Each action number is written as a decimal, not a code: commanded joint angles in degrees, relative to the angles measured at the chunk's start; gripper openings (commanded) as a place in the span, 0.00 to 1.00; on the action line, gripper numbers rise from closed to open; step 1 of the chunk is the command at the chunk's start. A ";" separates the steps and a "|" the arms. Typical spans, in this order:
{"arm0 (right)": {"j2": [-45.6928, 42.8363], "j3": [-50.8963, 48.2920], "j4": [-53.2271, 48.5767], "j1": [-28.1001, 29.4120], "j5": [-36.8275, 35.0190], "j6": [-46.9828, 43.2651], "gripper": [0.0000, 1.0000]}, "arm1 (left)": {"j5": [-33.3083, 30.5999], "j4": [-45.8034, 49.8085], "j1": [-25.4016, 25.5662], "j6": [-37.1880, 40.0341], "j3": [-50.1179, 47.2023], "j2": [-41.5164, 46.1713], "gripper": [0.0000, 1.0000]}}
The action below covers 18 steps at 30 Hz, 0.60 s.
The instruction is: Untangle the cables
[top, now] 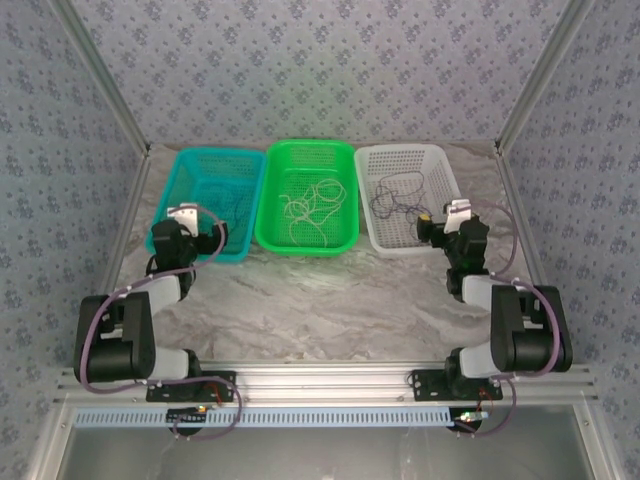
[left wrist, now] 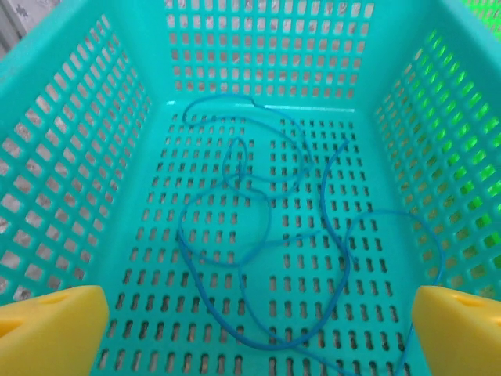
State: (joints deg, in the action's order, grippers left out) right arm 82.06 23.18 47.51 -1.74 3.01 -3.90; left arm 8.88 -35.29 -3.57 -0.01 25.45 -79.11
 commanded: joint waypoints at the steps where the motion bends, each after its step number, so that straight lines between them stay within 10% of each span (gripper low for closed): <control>1: 5.43 -1.91 1.50 -0.20 -0.82 1.62 0.98 | 4.62 -6.95 -1.21 -0.19 -1.22 -4.38 0.99; 18: 5.04 -0.71 -1.36 -0.07 -3.80 2.47 1.00 | 1.51 -14.35 -0.27 -0.02 -3.01 -9.06 0.99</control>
State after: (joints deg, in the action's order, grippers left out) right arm 85.56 23.46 51.86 -1.96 0.14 -3.88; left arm 11.05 -48.62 -4.38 -0.01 24.12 -86.37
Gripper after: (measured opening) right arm 0.997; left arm 0.994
